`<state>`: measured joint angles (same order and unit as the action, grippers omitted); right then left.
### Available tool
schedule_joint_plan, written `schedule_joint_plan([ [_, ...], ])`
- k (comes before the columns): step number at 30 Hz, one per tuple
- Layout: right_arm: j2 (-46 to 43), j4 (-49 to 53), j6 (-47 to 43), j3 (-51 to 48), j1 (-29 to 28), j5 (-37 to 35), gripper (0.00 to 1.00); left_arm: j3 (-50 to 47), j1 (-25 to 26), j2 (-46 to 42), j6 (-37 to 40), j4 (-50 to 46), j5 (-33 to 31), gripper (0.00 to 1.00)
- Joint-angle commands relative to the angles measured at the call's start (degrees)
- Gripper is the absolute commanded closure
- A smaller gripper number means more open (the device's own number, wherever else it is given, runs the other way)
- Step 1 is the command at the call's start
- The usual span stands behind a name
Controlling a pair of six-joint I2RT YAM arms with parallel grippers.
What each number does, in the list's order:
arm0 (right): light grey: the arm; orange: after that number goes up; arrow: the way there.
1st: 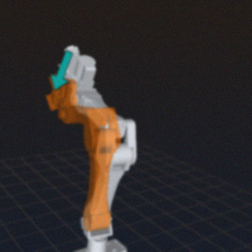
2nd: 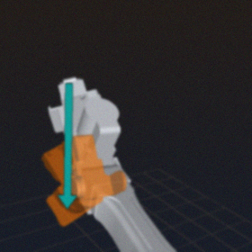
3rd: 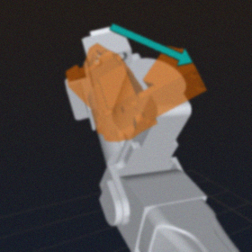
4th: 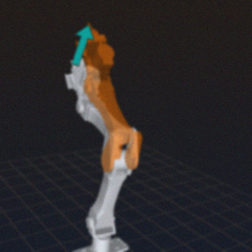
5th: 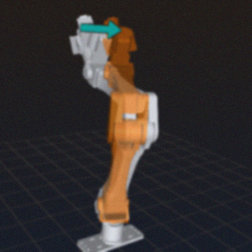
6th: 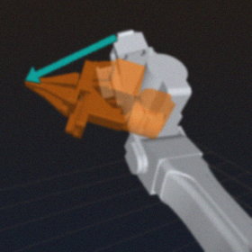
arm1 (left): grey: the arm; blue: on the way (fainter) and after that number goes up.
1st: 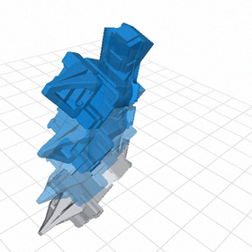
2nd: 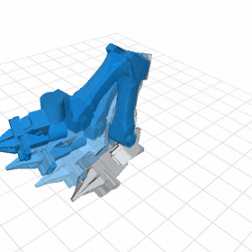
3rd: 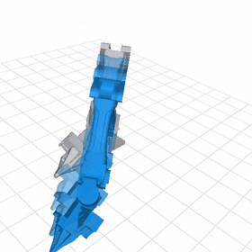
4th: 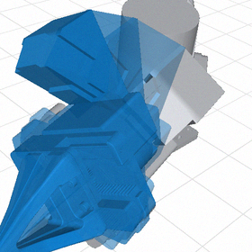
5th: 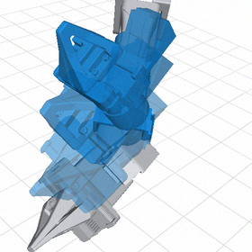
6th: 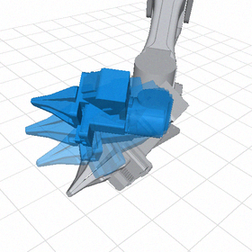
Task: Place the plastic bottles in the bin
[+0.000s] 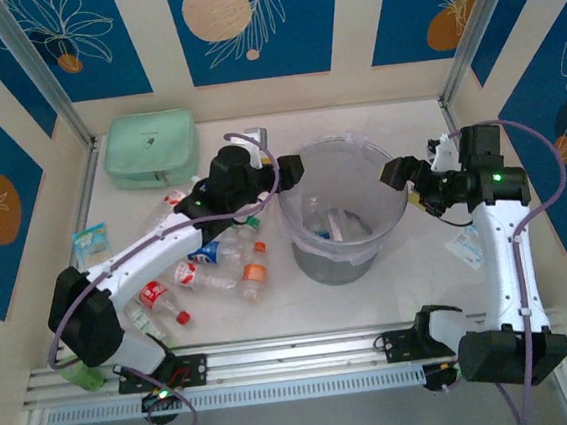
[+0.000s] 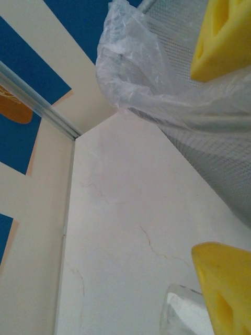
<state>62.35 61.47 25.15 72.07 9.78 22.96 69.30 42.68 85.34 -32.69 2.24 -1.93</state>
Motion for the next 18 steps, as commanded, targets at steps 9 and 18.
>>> schedule_joint_plan([
  [9,1.44,-5.34,1.48,-2.85,0.17,5.19,0.11,9.33,1.06,-7.75,14.3,-14.15,-0.78,0.0],
  [18,0.33,-6.58,2.51,-3.52,0.85,7.16,0.11,14.14,-4.73,-11.21,18.42,-26.69,-1.03,0.05],
])
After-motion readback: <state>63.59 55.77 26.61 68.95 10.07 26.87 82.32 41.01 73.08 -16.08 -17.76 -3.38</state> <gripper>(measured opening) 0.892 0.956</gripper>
